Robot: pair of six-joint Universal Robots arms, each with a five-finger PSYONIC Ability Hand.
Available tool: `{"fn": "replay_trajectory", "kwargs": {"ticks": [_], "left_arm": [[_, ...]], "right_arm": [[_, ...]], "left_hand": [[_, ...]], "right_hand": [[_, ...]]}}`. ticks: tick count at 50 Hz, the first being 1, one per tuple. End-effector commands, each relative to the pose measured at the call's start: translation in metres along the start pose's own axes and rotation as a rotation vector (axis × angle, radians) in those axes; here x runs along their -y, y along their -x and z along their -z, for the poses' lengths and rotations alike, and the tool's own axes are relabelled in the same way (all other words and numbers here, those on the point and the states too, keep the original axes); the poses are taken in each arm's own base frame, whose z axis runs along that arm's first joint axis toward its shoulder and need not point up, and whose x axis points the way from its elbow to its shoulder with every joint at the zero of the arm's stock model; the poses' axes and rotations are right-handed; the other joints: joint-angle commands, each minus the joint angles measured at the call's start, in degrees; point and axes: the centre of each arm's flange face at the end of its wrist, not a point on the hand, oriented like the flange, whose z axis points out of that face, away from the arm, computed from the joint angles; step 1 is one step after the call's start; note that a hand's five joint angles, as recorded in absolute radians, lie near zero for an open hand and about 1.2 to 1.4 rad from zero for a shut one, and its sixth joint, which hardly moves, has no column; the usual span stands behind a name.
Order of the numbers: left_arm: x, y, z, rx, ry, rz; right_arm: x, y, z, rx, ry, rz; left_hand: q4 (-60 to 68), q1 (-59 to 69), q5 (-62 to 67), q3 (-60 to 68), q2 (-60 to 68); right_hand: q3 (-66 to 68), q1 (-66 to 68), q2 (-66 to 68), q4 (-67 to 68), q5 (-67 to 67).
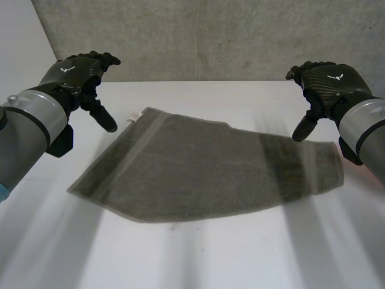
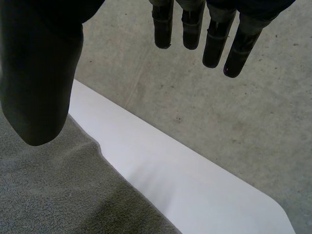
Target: Fold the towel.
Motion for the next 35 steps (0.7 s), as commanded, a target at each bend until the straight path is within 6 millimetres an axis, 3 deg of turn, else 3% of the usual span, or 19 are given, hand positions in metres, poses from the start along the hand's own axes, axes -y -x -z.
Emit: {"fn": "replay_trajectory", "kwargs": {"ticks": [1, 8, 14, 21, 30, 35], "left_arm": [[-0.007, 0.000, -0.002, -0.003, 0.027, -0.006], [-0.029, -0.001, -0.008, -0.034, 0.094, -0.061], [-0.062, -0.003, -0.012, -0.105, 0.193, -0.166], [-0.109, 0.016, -0.015, -0.119, 0.299, -0.309], [-0.143, 0.034, -0.013, -0.192, 0.301, -0.427], [-0.157, 0.040, -0.011, -0.220, 0.325, -0.431]], "right_arm": [[-0.003, 0.001, -0.003, 0.007, 0.017, 0.004], [-0.011, 0.004, -0.002, 0.028, 0.052, 0.052], [-0.032, 0.029, 0.004, 0.126, 0.145, 0.091], [-0.068, 0.039, 0.011, 0.169, 0.261, 0.086], [-0.102, 0.050, 0.015, 0.237, 0.267, 0.071], [-0.117, 0.058, 0.016, 0.274, 0.228, 0.062]], "left_hand": [[1.19, 0.88, -0.77, 1.25, 1.28], [2.37, 2.06, 0.41, 2.43, 2.46], [1.54, 1.23, -0.43, 1.60, 1.62], [1.70, 1.39, -0.27, 1.76, 1.78], [3.89, 3.58, 1.92, 3.95, 3.97], [5.74, 5.43, 3.77, 5.80, 5.82]], "right_hand": [[-3.73, -3.59, -4.15, -4.94, -3.42], [-3.73, -3.59, -4.15, -4.94, -3.42], [-3.73, -3.59, -4.15, -4.94, -3.42], [-3.73, -3.59, -4.15, -4.94, -3.42], [0.90, 1.04, 0.47, -0.32, 1.21], [11.66, 11.80, 11.24, 10.45, 11.97]]}}
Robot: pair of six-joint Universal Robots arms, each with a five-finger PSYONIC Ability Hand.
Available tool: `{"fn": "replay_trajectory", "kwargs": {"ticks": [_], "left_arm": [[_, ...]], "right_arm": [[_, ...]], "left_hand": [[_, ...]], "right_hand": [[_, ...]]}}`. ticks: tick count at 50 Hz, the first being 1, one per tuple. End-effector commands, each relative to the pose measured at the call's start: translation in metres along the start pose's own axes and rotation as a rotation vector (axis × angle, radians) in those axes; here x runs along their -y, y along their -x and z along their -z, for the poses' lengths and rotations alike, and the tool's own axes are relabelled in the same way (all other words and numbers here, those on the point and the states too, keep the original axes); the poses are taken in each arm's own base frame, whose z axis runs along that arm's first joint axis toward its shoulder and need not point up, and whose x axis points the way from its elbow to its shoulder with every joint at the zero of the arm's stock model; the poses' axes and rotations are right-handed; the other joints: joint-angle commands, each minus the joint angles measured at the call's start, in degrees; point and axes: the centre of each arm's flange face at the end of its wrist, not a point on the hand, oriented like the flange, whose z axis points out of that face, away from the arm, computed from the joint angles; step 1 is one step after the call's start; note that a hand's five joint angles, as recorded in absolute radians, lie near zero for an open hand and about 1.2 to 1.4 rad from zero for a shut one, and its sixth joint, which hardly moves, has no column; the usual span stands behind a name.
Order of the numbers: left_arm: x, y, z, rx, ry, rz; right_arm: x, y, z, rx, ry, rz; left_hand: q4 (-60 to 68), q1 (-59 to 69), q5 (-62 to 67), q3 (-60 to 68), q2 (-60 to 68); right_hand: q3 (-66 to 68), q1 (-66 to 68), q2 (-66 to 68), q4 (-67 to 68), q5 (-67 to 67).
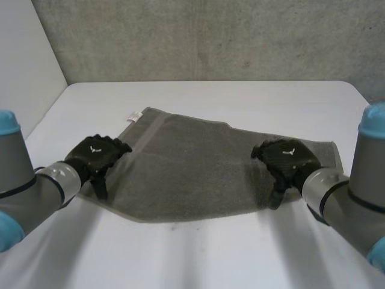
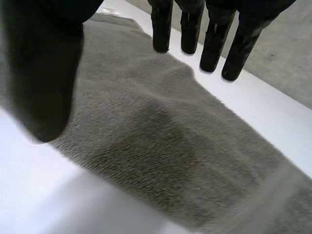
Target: Fold the towel.
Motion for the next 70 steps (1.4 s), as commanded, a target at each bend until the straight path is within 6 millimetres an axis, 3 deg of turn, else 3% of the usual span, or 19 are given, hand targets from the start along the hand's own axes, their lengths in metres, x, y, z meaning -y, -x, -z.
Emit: {"fn": "replay_trajectory", "kwargs": {"ticks": [1, 10, 25, 32, 38, 40, 50, 62, 70], "left_arm": [[-0.022, -0.001, -0.004, -0.044, 0.019, -0.015], [-0.041, -0.006, -0.011, -0.066, 0.067, 0.010], [-0.044, -0.005, -0.018, -0.047, 0.038, -0.003], [-0.047, -0.007, -0.019, -0.053, 0.047, 0.003], [-0.048, -0.007, -0.018, -0.056, 0.049, 0.004], [-0.048, -0.007, -0.018, -0.056, 0.049, 0.004], [-0.050, -0.009, -0.016, -0.062, 0.058, 0.009], [-0.053, -0.011, -0.018, -0.067, 0.063, 0.012], [-0.055, -0.011, -0.023, -0.071, 0.066, 0.015]], "right_arm": [[-0.022, 0.013, -0.009, 0.057, -0.053, 0.004], [-0.050, 0.031, -0.024, 0.103, -0.016, 0.023], [-0.063, 0.033, -0.040, 0.094, -0.029, 0.053], [-0.061, 0.032, -0.048, 0.072, -0.098, 0.092], [-0.061, 0.031, -0.053, 0.064, -0.121, 0.114], [-0.059, 0.029, -0.054, 0.058, -0.129, 0.127], [-0.047, 0.022, -0.053, 0.027, -0.159, 0.116], [-0.053, 0.023, -0.058, 0.029, -0.143, 0.110], [-0.054, 0.023, -0.058, 0.029, -0.139, 0.110]], "left_hand": [[4.79, 4.80, 4.94, 4.74, 4.74], [12.53, 12.55, 12.69, 12.49, 12.49], [24.65, 24.66, 24.80, 24.60, 24.60], [24.98, 25.00, 25.14, 24.94, 24.94], [24.31, 24.32, 24.47, 24.27, 24.27], [23.81, 23.82, 23.97, 23.77, 23.77], [23.47, 23.48, 23.63, 23.43, 23.43], [25.32, 25.33, 25.48, 25.28, 25.28], [41.11, 41.12, 41.27, 41.07, 41.07]], "right_hand": [[7.42, 7.48, 7.59, 7.57, 7.26], [13.48, 13.54, 13.65, 13.63, 13.33], [20.56, 20.62, 20.72, 20.71, 20.40], [41.39, 41.45, 41.56, 41.54, 41.23], [49.32, 49.38, 49.49, 49.47, 49.17], [60.34, 60.40, 60.50, 60.49, 60.18], [60.37, 60.43, 60.53, 60.52, 60.21], [60.37, 60.43, 60.53, 60.52, 60.21], [60.37, 60.43, 60.53, 60.52, 60.21]]}}
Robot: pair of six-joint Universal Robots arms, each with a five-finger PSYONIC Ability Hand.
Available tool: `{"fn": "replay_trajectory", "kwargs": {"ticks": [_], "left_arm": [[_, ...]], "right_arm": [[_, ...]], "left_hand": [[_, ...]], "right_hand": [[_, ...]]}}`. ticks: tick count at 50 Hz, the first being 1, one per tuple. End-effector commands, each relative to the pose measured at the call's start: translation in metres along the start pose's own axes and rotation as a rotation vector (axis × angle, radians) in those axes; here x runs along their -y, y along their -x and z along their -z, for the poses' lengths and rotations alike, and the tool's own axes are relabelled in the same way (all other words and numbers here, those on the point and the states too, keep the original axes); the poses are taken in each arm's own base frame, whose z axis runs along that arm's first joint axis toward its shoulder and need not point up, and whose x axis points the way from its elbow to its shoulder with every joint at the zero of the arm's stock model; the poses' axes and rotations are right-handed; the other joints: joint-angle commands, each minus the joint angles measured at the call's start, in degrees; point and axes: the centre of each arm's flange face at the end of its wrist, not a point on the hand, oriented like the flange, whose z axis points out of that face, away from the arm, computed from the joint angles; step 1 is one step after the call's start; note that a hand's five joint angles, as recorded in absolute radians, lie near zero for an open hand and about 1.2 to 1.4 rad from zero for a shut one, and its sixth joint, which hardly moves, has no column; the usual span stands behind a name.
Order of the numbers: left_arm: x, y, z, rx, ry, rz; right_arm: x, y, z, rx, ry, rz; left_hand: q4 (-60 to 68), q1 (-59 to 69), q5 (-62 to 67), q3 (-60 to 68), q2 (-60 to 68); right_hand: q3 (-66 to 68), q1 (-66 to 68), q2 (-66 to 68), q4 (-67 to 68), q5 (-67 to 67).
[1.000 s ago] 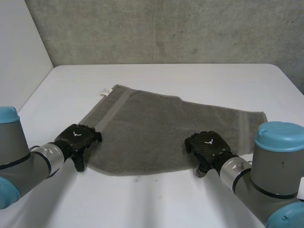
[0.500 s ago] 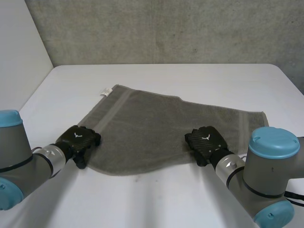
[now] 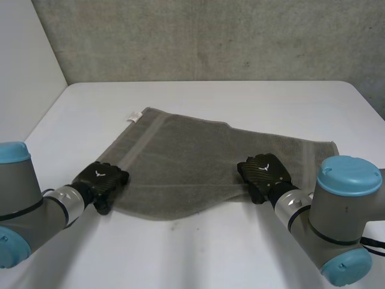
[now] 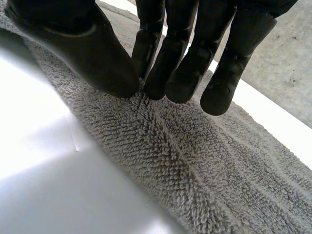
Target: Fold the towel.
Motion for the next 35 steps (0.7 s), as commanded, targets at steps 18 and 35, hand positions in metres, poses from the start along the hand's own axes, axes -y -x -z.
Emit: {"fn": "replay_trajectory", "kwargs": {"ticks": [18, 35], "left_arm": [[0.007, 0.001, -0.005, 0.007, -0.039, 0.014], [0.008, 0.001, -0.005, 0.008, -0.040, 0.014]], "right_arm": [[-0.006, 0.002, -0.001, 0.006, 0.017, 0.002], [-0.012, 0.007, -0.003, 0.021, 0.035, 0.009]], "left_hand": [[19.79, 21.93, 19.96, 19.81, 19.80], [21.47, 23.61, 21.63, 21.48, 21.47]], "right_hand": [[3.25, 4.06, 3.97, 3.27, 3.53], [3.25, 4.06, 3.97, 3.27, 3.53]]}}
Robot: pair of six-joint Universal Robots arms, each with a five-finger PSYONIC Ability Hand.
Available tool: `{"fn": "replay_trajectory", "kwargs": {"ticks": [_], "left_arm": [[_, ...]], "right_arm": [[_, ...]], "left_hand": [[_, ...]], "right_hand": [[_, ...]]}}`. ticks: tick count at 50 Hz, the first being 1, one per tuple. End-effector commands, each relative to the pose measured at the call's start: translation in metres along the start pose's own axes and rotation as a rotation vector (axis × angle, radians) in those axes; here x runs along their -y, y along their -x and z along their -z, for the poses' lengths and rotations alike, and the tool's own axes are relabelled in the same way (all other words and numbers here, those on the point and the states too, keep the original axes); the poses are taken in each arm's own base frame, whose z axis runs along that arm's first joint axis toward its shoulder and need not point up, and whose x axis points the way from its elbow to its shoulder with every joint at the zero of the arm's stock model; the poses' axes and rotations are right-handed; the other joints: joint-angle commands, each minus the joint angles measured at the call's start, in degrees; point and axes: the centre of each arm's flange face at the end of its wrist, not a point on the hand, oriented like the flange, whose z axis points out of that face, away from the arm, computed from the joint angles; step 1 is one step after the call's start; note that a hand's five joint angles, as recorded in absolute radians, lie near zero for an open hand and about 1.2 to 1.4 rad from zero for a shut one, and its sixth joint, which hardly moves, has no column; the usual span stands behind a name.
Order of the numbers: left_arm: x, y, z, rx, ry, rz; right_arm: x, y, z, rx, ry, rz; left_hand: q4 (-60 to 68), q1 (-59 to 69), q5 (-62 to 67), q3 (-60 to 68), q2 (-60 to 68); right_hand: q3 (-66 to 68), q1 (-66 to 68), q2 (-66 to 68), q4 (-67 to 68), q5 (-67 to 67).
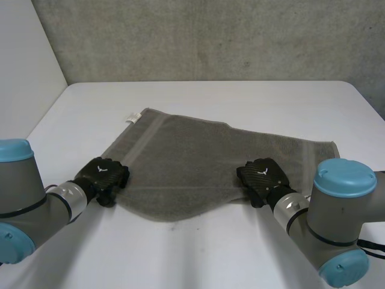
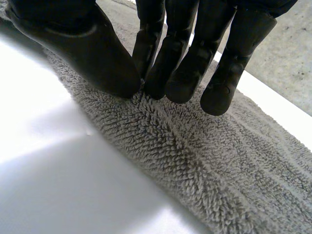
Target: Fold the towel.
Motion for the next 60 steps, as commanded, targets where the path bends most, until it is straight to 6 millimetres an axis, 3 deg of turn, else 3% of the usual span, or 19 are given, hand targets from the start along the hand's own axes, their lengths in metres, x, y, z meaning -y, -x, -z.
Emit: {"fn": "replay_trajectory", "kwargs": {"ticks": [1, 4, 5, 7, 11, 23, 28, 30, 36, 38, 44, 50, 52, 56, 58, 59, 60], "left_arm": [[0.000, 0.001, 0.000, 0.002, 0.000, 0.000], [0.001, 0.001, 0.001, 0.005, -0.001, 0.003], [0.004, 0.002, 0.002, 0.008, -0.006, 0.002], [0.008, 0.003, 0.005, 0.015, -0.015, 0.004], [0.019, 0.005, 0.014, 0.029, -0.050, 0.054], [0.024, -0.007, 0.029, 0.004, -0.060, 0.120], [0.024, -0.012, 0.043, -0.020, -0.008, 0.140], [0.034, -0.011, 0.056, -0.017, -0.010, 0.140], [0.060, -0.008, 0.084, 0.008, -0.071, 0.126], [0.075, -0.006, 0.099, 0.028, -0.125, 0.133], [0.087, -0.006, 0.110, 0.037, -0.182, 0.191], [0.082, -0.007, 0.103, 0.020, -0.161, 0.233], [0.072, -0.013, 0.083, -0.026, -0.108, 0.244], [0.074, -0.014, 0.062, -0.054, -0.097, 0.238], [0.078, -0.011, 0.051, -0.059, -0.105, 0.233], [0.088, -0.005, 0.041, -0.052, -0.131, 0.227], [0.101, 0.003, 0.032, -0.039, -0.172, 0.217]], "right_arm": [[-0.003, 0.003, -0.001, 0.009, 0.010, 0.004], [-0.004, 0.004, -0.001, 0.012, 0.013, 0.003], [-0.004, 0.004, -0.001, 0.012, 0.013, 0.003], [-0.004, 0.005, 0.000, 0.011, 0.013, 0.002], [-0.001, 0.004, 0.001, 0.009, 0.011, 0.003], [0.023, -0.003, 0.015, 0.001, -0.012, -0.004], [0.041, -0.009, 0.036, 0.020, 0.042, -0.010], [0.054, -0.011, 0.053, 0.036, 0.079, -0.016], [0.082, -0.025, 0.075, 0.022, 0.098, -0.028], [0.103, -0.036, 0.090, -0.005, 0.075, -0.028], [0.120, -0.046, 0.105, -0.021, 0.091, -0.019], [0.113, -0.043, 0.101, 0.015, 0.153, 0.032], [0.101, -0.041, 0.082, 0.045, 0.201, 0.074], [0.099, -0.046, 0.058, 0.045, 0.199, 0.087], [0.108, -0.056, 0.029, 0.009, 0.120, 0.108], [0.108, -0.056, 0.028, 0.008, 0.119, 0.108], [0.119, -0.065, 0.015, -0.030, 0.047, 0.125]], "left_hand": [[9.53, 10.05, 9.59, 9.51, 9.51], [14.74, 15.26, 14.80, 14.72, 14.72], [23.90, 24.42, 23.96, 23.88, 23.88], [30.47, 30.99, 30.52, 30.45, 30.45], [30.53, 31.05, 30.59, 30.51, 30.51], [30.53, 31.05, 30.59, 30.51, 30.51], [30.53, 31.05, 30.59, 30.51, 30.51], [30.53, 31.05, 30.59, 30.51, 30.51], [30.53, 31.05, 30.59, 30.51, 30.51], [30.53, 31.05, 30.59, 30.51, 30.51], [30.53, 31.05, 30.59, 30.51, 30.51], [30.53, 31.05, 30.59, 30.51, 30.51], [30.53, 31.05, 30.59, 30.51, 30.51], [30.53, 31.05, 30.59, 30.51, 30.51], [30.53, 31.05, 30.59, 30.51, 30.51], [30.53, 31.05, 30.59, 30.51, 30.51], [30.53, 31.05, 30.59, 30.51, 30.51]], "right_hand": [[3.25, 4.06, 3.47, 3.27, 3.18], [3.25, 4.06, 3.47, 3.27, 3.18], [3.25, 4.06, 3.47, 3.27, 3.18], [3.25, 4.06, 3.47, 3.27, 3.18], [3.25, 4.06, 3.47, 3.27, 3.18], [3.25, 4.06, 3.47, 3.27, 3.18], [3.25, 4.06, 3.47, 3.27, 3.18], [3.25, 4.06, 3.47, 3.27, 3.18], [3.25, 4.06, 3.47, 3.27, 3.18], [3.25, 4.06, 3.47, 3.27, 3.18], [3.25, 4.06, 3.47, 3.27, 3.18], [3.25, 4.06, 3.47, 3.27, 3.18], [3.25, 4.06, 3.47, 3.27, 3.18], [3.25, 4.06, 3.47, 3.27, 3.18], [3.25, 4.06, 3.47, 3.27, 3.18], [3.25, 4.06, 3.47, 3.27, 3.18], [3.25, 4.06, 3.47, 3.27, 3.18]]}}
